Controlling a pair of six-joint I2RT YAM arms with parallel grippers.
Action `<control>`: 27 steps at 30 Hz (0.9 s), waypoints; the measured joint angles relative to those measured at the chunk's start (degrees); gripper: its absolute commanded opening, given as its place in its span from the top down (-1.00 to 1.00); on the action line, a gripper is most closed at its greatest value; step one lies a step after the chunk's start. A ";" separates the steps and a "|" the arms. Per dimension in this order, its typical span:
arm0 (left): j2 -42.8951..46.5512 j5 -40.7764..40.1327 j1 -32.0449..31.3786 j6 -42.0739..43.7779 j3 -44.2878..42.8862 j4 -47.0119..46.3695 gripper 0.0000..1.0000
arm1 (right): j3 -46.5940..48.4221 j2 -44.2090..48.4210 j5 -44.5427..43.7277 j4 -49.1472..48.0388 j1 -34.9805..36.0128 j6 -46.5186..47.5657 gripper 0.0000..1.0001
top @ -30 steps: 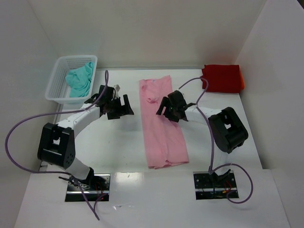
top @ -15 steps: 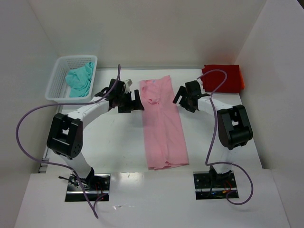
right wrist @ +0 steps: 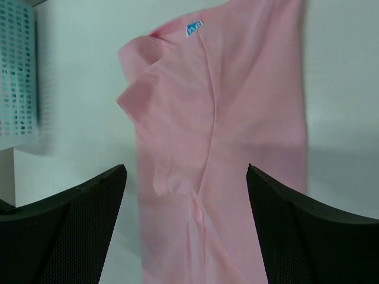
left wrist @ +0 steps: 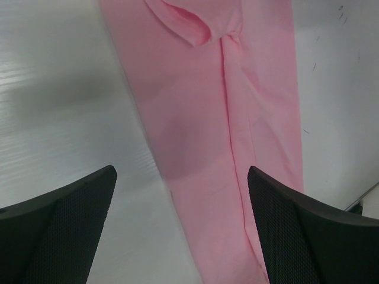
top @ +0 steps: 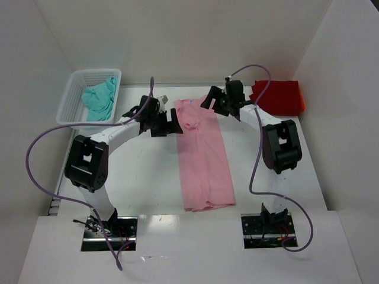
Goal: Fold and stack the t-shirts
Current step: Grab the bottom of the folded rectangular tshirt with both arms
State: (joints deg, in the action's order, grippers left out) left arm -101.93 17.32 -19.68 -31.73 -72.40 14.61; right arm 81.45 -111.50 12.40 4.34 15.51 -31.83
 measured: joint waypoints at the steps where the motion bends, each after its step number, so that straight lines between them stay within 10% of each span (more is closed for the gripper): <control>1: 0.02 0.17 -0.22 0.00 0.02 -0.09 -0.98 | 1.49 -1.64 0.74 -0.24 0.00 0.28 -0.74; 27: 6.23 -0.66 -3.28 -0.22 4.46 1.31 -0.98 | 14.40 -18.71 2.01 1.53 -0.24 3.43 -0.74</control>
State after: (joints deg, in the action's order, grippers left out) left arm -95.70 16.67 -22.96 -31.94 -67.94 15.92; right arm 95.85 -130.21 14.41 5.87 15.27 -28.40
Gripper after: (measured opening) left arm 0.990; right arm 0.873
